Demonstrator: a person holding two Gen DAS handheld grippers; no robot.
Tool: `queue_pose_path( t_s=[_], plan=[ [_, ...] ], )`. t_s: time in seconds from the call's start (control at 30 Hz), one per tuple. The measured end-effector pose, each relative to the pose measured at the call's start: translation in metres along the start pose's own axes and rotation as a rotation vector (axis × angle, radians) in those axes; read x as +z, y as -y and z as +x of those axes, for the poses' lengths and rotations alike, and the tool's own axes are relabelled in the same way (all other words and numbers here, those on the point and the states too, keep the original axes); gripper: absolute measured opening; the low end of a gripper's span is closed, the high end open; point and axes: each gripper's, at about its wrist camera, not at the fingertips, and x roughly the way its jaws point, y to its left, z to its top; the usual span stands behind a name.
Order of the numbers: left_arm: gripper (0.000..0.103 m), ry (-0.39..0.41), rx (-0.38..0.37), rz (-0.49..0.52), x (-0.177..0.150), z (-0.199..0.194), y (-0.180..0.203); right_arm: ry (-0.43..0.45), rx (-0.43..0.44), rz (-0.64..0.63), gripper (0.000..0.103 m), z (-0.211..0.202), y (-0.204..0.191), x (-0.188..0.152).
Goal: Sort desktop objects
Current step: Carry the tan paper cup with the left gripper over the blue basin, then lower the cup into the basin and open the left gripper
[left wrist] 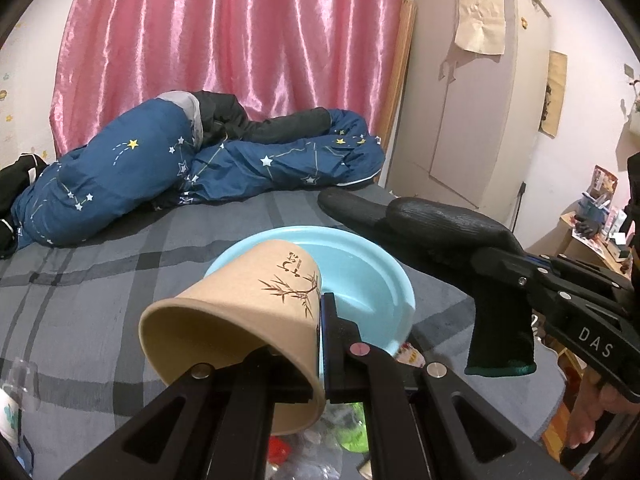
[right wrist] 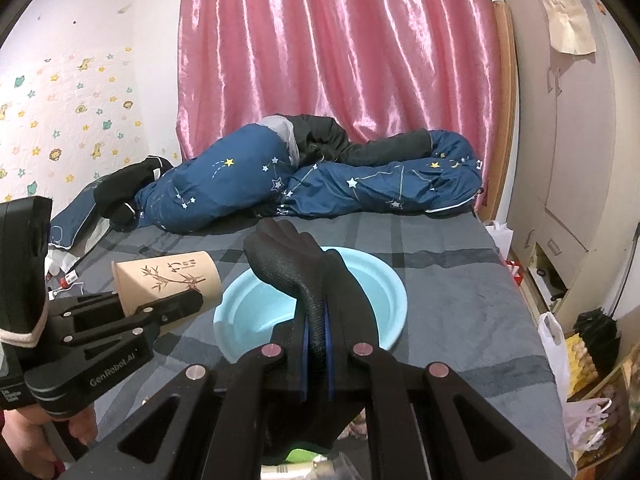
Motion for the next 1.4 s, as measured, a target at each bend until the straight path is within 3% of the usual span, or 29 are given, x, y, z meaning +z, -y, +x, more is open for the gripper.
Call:
queue_pose_path(
  t_s=[0.67,0.93,1.4],
  plan=[
    [0.002,-0.089,-0.013,-0.034,0.022,0.089,-0.031,-0.101,0.045,0.073,0.005,0.104,0.022,0.023],
    [0.002,-0.149,-0.009,-0.04,0.015,0.125,-0.041,-0.15,0.051,0.097,0.005,0.14,0.03,0.021],
    [0.002,-0.205,0.018,-0.041,0.004,0.155,-0.04,-0.232,0.039,0.119,0.005,0.179,0.035,0.008]
  ],
)
